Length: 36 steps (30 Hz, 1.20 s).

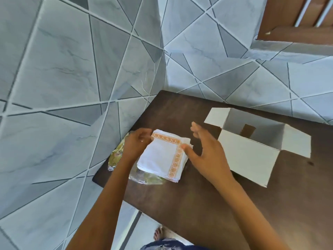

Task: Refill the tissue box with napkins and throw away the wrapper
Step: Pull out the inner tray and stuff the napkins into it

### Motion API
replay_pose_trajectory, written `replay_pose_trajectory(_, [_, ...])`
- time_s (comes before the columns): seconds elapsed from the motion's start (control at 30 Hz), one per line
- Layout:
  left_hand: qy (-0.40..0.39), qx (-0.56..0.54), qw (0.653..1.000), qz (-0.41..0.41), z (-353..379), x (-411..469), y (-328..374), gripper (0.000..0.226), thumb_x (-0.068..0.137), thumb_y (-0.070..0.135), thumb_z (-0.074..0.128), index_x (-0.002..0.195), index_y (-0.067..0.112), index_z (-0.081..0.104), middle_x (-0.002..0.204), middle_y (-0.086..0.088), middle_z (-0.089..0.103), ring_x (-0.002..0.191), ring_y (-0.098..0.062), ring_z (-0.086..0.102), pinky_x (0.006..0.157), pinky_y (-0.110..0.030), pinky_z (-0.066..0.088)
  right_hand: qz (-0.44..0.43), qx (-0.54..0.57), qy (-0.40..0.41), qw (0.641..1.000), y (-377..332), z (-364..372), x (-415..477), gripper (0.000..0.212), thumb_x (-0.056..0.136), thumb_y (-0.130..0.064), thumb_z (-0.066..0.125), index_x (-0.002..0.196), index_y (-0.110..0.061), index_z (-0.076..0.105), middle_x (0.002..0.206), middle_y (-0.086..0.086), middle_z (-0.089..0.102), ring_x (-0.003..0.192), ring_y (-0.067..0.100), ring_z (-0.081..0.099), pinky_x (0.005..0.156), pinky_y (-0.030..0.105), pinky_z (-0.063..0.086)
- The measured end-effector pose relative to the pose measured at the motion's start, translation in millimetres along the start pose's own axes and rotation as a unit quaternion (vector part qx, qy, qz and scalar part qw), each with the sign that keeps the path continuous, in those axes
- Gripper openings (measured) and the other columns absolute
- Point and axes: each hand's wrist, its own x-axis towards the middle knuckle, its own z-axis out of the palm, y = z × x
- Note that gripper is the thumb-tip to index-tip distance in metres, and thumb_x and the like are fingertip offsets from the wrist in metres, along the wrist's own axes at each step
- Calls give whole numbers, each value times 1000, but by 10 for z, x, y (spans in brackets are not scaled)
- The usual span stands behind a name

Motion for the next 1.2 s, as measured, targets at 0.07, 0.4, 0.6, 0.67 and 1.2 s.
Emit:
replay_pose_trajectory(0.07, [3, 31, 998, -58, -93, 146, -248, 35, 78, 26, 65, 109, 11, 66, 114, -12, 67, 101, -29, 64, 87, -40, 53, 6, -20, -28, 999, 15, 348, 69, 63, 88, -42, 54, 142, -28, 24, 150, -7, 33, 135, 13, 37, 111, 31, 31])
replay_pose_trajectory(0.4, [-231, 28, 960, -157, -1, 639, -955, 49, 85, 46, 58, 117, 8, 59, 126, -11, 60, 114, -31, 57, 101, -46, 45, 279, 10, -51, 959, 608, 1224, 405, 48, 86, -32, 59, 126, -12, 43, 127, 10, 51, 115, 26, 53, 88, 40, 48])
replay_pose_trajectory(0.6, [-276, -57, 937, -207, 154, 804, -934, 41, 85, 36, 63, 111, 5, 59, 122, -13, 63, 111, -30, 60, 97, -42, 49, 371, 135, -26, 918, 778, 1436, 473, 48, 81, -28, 65, 122, -9, 50, 126, 10, 58, 109, 27, 59, 88, 40, 52])
replay_pose_trajectory(0.67, [-283, -59, 933, -214, 208, 834, -939, 48, 84, 37, 63, 118, 4, 56, 120, -12, 62, 108, -29, 60, 91, -40, 50, 394, 181, 2, 901, 761, 1437, 473, 49, 81, -21, 67, 124, -6, 48, 124, 10, 59, 102, 24, 61, 79, 33, 51])
replay_pose_trajectory(1.2, [-365, -228, 882, -191, 232, 750, -834, 36, 80, 38, 67, 111, 25, 53, 112, -7, 66, 106, -27, 61, 92, -46, 52, 389, 298, 3, 872, 849, 1373, 405, 47, 84, -17, 65, 126, -8, 47, 128, 12, 57, 98, 21, 60, 73, 29, 53])
